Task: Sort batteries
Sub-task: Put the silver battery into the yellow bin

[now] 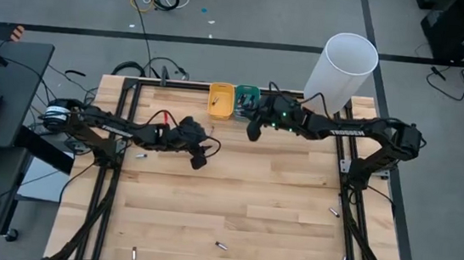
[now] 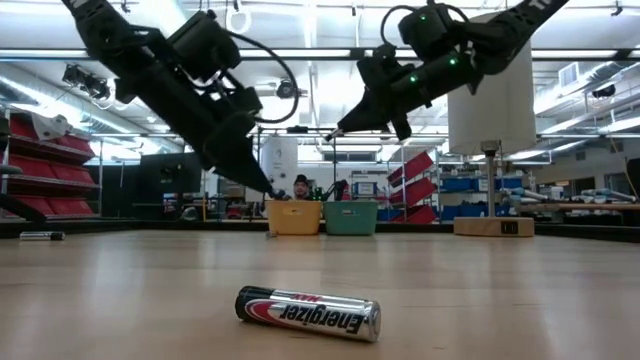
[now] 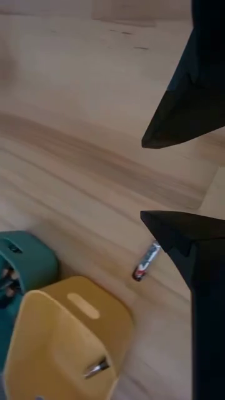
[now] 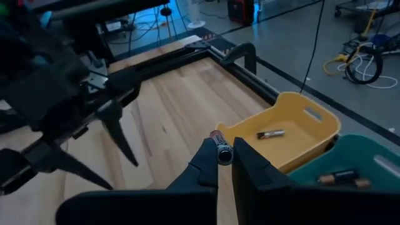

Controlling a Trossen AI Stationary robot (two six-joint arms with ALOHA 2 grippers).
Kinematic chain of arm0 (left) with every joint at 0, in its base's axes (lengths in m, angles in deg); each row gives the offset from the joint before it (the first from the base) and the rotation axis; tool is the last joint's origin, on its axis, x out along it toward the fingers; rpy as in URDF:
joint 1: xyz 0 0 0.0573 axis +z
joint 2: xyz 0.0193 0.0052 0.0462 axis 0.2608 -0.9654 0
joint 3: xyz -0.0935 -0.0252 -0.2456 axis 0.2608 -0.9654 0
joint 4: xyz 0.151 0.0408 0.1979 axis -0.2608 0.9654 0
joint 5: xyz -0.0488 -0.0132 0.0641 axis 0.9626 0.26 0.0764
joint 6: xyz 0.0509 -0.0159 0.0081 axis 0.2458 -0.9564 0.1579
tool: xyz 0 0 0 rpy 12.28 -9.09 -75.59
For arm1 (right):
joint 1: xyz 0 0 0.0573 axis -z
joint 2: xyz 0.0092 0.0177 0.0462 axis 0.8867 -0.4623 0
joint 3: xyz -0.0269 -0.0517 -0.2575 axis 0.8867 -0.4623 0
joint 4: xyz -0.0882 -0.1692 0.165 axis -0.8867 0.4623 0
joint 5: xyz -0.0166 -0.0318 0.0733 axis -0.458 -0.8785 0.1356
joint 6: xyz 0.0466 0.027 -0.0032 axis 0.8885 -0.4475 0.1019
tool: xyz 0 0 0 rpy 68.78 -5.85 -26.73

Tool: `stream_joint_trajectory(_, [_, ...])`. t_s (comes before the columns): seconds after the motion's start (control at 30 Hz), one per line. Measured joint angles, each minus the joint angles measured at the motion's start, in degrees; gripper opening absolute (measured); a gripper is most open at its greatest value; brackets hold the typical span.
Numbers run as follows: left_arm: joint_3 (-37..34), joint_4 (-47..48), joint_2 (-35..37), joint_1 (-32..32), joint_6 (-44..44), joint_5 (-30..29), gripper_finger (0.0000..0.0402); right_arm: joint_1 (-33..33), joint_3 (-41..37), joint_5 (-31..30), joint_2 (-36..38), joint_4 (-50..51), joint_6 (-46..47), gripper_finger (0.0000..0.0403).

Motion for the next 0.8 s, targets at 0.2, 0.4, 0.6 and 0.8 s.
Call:
stream_joint_trajectory(0.2, [-1.8,-0.5,0.0,0.0,-0.4,-0.1,0.0188,2.1,0.5,1.3,0.0,0.2,0.2,0.0013])
stream_joint_trajectory(0.4, [-1.8,-0.6,0.0,0.2,-0.4,-0.6,0.0188,4.0,0.5,2.0,-1.9,-0.3,1.1,0.0013])
stream_joint_trajectory(0.6, [-1.8,-0.4,0.0,1.2,-0.4,-0.6,0.0188,4.4,6.5,6.1,-11.4,2.3,1.3,0.0013])
stream_joint_trajectory(0.8, [-1.8,3.7,0.0,1.2,-0.8,1.0,0.0188,4.7,15.4,7.7,-18.7,5.5,0.3,0.0013])
